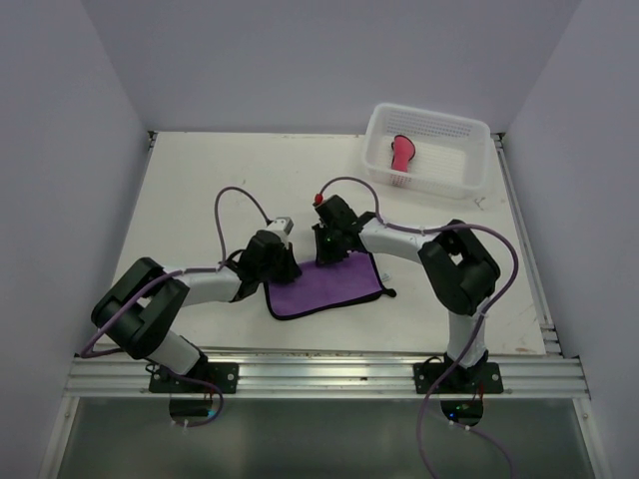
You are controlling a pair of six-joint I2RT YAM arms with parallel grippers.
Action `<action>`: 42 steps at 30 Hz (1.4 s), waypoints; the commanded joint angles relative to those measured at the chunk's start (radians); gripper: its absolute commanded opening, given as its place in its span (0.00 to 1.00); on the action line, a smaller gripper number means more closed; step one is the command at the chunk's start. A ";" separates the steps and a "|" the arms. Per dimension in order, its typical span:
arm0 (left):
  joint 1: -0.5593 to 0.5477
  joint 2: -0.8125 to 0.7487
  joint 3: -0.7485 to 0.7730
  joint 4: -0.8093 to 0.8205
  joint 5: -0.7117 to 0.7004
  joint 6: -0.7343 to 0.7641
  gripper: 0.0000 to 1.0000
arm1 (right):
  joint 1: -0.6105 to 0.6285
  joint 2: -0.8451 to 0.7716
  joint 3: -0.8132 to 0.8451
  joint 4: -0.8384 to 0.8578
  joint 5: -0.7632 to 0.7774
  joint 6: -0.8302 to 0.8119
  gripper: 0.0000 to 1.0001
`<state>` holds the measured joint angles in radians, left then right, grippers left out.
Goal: Roll the towels
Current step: Fold the towel
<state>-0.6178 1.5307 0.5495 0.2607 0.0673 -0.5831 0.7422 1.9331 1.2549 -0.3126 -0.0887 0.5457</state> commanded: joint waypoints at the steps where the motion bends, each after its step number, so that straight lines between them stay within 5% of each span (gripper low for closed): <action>1: 0.000 -0.018 -0.029 -0.005 -0.035 0.014 0.00 | -0.033 -0.046 -0.021 0.012 0.026 -0.015 0.11; 26: 0.000 -0.018 -0.025 -0.029 -0.034 0.009 0.00 | -0.244 -0.217 -0.195 -0.006 0.052 -0.075 0.20; 42: 0.001 -0.079 0.003 -0.089 -0.043 0.020 0.00 | -0.257 -0.143 -0.210 0.010 0.061 -0.072 0.21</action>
<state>-0.6178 1.4963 0.5362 0.2298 0.0547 -0.5831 0.4850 1.7763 1.0523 -0.3161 -0.0441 0.4877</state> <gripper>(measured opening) 0.005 0.208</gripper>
